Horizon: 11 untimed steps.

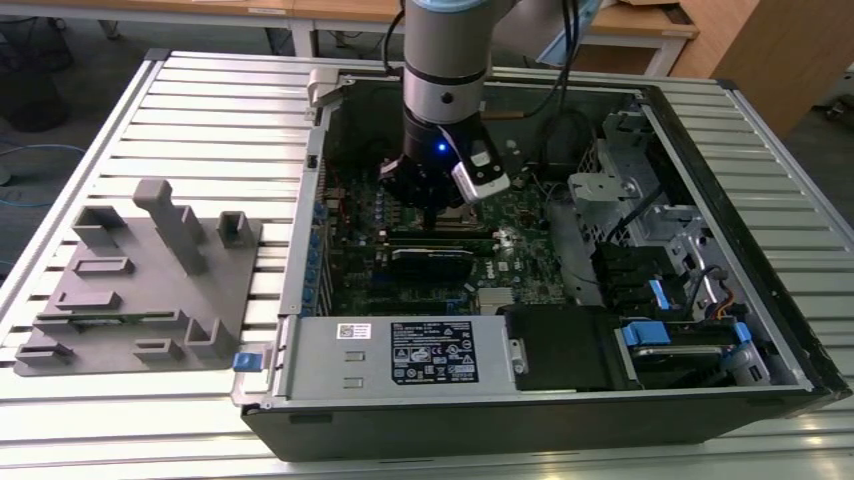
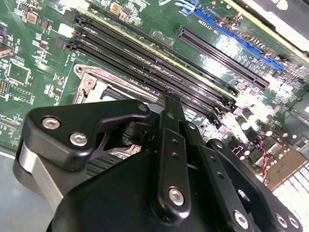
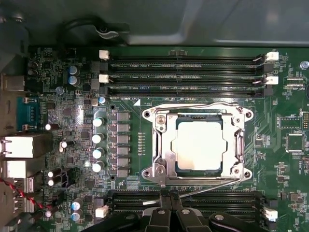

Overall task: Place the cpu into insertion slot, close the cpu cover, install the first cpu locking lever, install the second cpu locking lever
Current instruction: 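Install the second cpu locking lever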

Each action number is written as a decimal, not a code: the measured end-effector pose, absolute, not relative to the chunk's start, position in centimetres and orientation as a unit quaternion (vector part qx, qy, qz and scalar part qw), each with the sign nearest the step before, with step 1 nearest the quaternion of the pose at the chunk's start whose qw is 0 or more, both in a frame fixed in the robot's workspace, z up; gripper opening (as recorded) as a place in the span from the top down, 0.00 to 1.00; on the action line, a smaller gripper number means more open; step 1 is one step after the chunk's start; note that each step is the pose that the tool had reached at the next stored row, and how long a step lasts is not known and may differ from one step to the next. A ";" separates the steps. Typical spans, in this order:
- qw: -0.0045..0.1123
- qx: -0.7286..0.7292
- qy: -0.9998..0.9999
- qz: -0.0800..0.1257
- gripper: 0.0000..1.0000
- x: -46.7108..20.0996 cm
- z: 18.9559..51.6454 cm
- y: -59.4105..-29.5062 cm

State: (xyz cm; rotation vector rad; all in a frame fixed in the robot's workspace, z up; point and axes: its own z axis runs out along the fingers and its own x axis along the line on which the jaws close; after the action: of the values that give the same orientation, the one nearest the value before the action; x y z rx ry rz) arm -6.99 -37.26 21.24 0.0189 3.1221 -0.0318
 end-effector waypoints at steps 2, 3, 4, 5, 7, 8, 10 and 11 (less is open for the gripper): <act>0.010 0.006 1.000 -0.010 0.89 -7.0 21.0 -37.3; 0.010 0.006 1.000 -0.010 0.89 -7.0 20.9 -37.3; 0.010 0.006 1.000 -0.010 0.89 -7.1 20.9 -37.3; 0.010 0.006 1.000 -0.010 0.89 -7.1 20.8 -37.3; 0.010 0.006 1.000 -0.010 0.89 -7.2 20.7 -37.2; 0.010 0.006 1.000 -0.010 0.89 -7.2 20.6 -37.2; 0.010 0.006 1.000 -0.010 0.89 -7.4 20.5 -37.2; 0.010 0.006 1.000 -0.010 0.89 -7.5 20.4 -37.2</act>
State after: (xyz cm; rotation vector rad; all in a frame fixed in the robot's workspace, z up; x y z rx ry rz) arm -7.50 -37.20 20.41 0.0189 3.1222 -0.0319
